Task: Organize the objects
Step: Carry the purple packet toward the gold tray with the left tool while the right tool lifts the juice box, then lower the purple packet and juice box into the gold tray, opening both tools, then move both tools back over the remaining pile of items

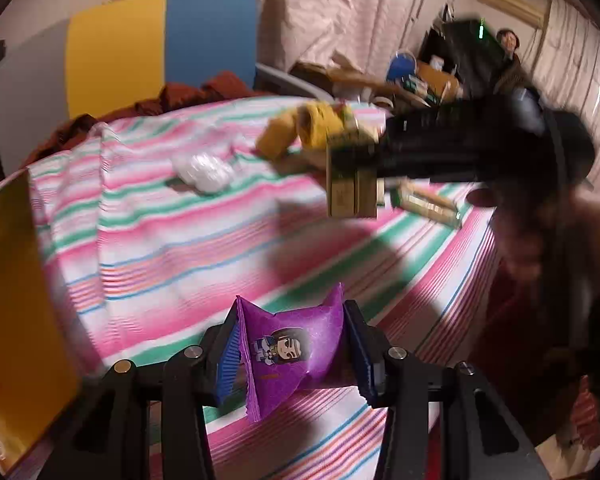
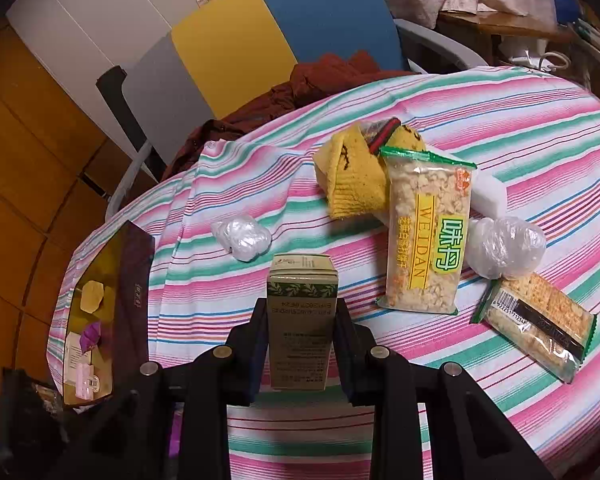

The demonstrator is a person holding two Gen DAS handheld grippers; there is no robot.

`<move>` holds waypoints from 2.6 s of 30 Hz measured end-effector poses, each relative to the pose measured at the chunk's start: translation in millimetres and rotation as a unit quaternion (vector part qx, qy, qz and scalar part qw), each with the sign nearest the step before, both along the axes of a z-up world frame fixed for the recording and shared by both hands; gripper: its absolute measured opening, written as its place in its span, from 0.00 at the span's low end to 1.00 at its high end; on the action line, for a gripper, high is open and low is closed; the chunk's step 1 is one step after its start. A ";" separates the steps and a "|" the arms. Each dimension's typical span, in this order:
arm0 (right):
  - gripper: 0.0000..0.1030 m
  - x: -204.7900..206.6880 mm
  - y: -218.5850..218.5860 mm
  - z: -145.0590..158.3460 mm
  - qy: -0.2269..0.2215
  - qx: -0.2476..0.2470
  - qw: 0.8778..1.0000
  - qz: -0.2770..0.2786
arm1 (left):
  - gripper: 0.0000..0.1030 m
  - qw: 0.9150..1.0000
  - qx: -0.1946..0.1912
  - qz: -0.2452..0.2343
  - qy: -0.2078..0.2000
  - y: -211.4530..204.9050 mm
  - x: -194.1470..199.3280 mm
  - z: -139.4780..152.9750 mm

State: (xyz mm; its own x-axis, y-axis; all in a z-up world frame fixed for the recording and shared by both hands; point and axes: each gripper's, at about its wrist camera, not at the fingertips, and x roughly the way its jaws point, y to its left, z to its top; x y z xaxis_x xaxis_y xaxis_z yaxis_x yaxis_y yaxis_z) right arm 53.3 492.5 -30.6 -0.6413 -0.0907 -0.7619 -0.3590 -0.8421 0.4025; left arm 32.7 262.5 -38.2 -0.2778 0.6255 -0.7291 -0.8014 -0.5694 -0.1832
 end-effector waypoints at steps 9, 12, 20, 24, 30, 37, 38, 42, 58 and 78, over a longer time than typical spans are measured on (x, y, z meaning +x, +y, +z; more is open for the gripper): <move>0.29 -4.6 -15.8 3.4 0.005 0.015 1.000 0.026 | 0.46 0.993 0.046 0.111 0.014 -70.7 -35.2 43.6; 0.29 -5.4 -29.1 7.8 0.001 0.028 0.999 0.044 | 0.46 0.985 0.053 0.165 0.017 -102.0 -55.2 52.0; 0.29 -18.1 -97.0 44.4 0.047 0.022 0.992 0.119 | 0.47 0.955 0.038 0.291 0.042 -188.6 -114.9 59.7; 0.30 -43.7 -160.0 55.5 0.064 0.013 0.981 0.184 | 0.48 0.942 0.008 0.330 0.060 -218.4 -140.3 58.9; 0.32 -79.0 -247.5 43.3 0.049 -0.006 0.963 0.267 | 0.57 0.918 -0.019 0.394 0.032 -262.3 -171.8 45.4; 0.44 -86.9 -300.9 21.5 0.022 -0.021 0.946 0.322 | 0.61 0.903 0.013 0.428 0.021 -291.5 -148.8 46.6; 0.46 -85.9 -303.3 20.2 0.020 -0.019 0.946 0.324 | 0.61 0.903 0.014 0.428 0.024 -292.4 -143.6 47.0; 0.70 -77.1 -306.3 17.2 0.008 0.014 0.946 0.322 | 0.61 0.904 0.009 0.426 0.041 -286.9 -121.0 47.6; 0.91 -47.2 -284.9 32.6 0.050 0.137 0.958 0.248 | 0.61 0.925 -0.036 0.370 0.074 -231.2 -69.4 43.6; 1.00 -40.2 -224.1 24.8 0.029 0.169 0.974 0.149 | 0.61 0.952 -0.032 0.302 0.048 -193.3 -52.2 32.6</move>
State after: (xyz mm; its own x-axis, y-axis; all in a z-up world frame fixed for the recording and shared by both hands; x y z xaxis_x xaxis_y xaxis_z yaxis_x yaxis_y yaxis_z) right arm 13.0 268.3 -5.8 -0.6681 -0.0295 -0.7435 -0.0636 -0.9933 0.0966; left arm -19.5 69.2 -5.6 -0.6393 0.2865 -0.7136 -0.3365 -0.9387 -0.0754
